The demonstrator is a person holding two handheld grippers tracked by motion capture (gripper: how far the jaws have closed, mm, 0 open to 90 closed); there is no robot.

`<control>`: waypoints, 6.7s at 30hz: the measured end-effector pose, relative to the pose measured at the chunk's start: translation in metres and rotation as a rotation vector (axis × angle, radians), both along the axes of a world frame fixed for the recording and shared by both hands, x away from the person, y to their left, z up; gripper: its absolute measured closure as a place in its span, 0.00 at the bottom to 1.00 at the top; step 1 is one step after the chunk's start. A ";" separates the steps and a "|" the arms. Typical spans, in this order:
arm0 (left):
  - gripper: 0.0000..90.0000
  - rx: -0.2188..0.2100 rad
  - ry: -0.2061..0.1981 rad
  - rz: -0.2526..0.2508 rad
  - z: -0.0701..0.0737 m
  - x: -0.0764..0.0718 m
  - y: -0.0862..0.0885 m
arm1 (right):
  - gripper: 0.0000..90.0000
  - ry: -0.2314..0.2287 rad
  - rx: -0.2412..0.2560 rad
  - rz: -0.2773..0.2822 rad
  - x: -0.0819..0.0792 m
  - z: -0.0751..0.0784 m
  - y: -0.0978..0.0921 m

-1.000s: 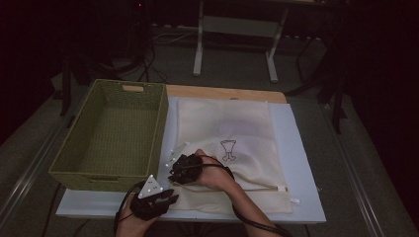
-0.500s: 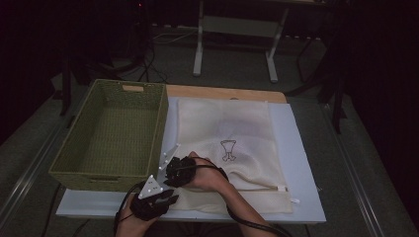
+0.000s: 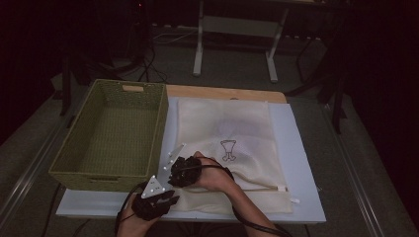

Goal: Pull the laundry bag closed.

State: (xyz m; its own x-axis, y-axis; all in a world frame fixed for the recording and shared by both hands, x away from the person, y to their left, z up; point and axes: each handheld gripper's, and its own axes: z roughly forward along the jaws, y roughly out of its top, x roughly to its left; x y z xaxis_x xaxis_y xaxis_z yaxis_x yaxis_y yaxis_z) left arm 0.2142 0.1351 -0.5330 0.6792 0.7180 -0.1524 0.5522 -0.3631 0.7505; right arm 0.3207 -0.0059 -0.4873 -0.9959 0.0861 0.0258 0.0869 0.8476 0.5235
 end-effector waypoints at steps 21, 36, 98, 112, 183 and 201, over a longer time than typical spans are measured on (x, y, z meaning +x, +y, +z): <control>0.80 0.041 0.009 0.005 -0.002 0.001 -0.002 | 0.83 0.088 -0.099 -0.033 0.005 -0.020 -0.005; 0.69 0.039 -0.003 0.082 0.002 -0.002 0.008 | 0.91 0.040 -0.103 0.004 0.000 -0.009 -0.006; 0.95 0.069 0.052 0.095 0.002 0.006 -0.002 | 0.92 0.006 -0.033 0.079 -0.009 -0.007 -0.035; 0.78 0.077 0.024 0.068 0.006 0.010 -0.010 | 0.92 0.004 -0.014 0.116 -0.011 -0.001 -0.034; 0.98 0.003 0.096 0.073 0.007 0.018 -0.008 | 0.93 -0.081 -0.034 0.133 -0.016 -0.008 -0.043; 0.98 -0.048 0.098 0.089 0.010 0.017 -0.002 | 0.94 -0.120 -0.010 0.113 -0.021 -0.007 -0.048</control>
State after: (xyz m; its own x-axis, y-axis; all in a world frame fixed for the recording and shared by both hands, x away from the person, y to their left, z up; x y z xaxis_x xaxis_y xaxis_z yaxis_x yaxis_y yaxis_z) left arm 0.2315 0.1335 -0.5233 0.5932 0.7650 -0.2507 0.6525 -0.2744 0.7064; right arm 0.2994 -0.0537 -0.4939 -0.9952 -0.0269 -0.0938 -0.0717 0.8537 0.5158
